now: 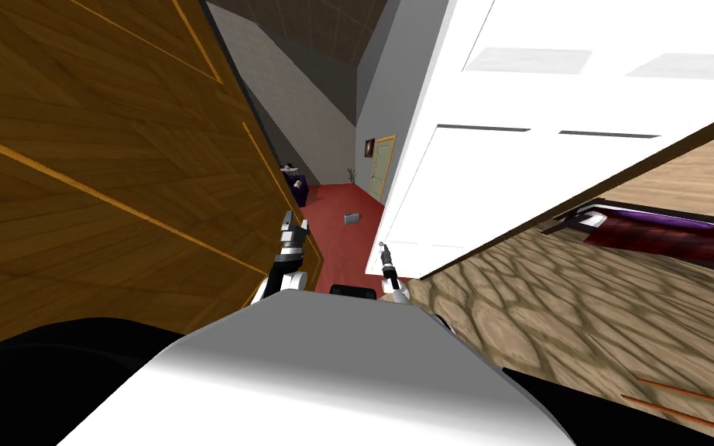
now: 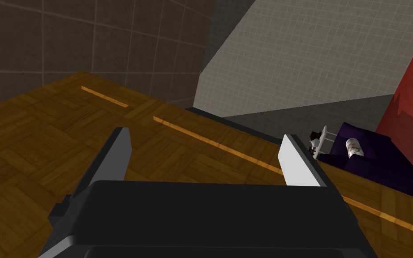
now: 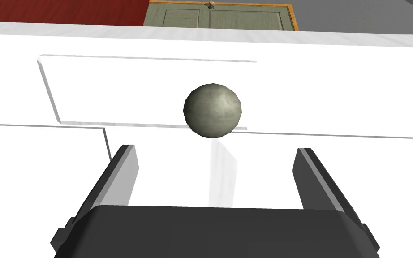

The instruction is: Push the door open

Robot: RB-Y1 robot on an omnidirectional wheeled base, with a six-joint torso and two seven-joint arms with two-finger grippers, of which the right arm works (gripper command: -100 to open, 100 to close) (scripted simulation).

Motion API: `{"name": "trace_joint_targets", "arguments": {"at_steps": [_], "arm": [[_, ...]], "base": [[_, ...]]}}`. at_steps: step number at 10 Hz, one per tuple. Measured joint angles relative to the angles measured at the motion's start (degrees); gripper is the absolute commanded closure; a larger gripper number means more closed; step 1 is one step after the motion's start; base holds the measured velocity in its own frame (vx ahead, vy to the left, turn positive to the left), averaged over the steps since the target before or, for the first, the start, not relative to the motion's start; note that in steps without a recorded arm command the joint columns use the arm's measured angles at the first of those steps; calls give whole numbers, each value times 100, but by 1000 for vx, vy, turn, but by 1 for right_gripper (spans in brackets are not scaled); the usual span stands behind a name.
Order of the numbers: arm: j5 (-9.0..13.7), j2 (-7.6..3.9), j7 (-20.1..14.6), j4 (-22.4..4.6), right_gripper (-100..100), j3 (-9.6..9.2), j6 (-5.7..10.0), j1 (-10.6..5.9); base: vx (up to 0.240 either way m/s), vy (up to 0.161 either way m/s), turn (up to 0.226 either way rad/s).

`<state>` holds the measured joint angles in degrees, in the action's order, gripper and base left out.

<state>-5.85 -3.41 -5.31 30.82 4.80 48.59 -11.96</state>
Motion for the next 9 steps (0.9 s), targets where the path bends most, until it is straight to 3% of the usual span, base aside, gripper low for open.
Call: {"name": "trace_joint_targets", "arguments": {"at_steps": [2,3,9], "arm": [[7,38,19,13,-100,24,46,35],[7,42,22,17,100,24,52,35],[4,41,23,2,100,20,32,44]], "base": [[153,13,14],[-18,1,-8],[7,4,-5]]}}
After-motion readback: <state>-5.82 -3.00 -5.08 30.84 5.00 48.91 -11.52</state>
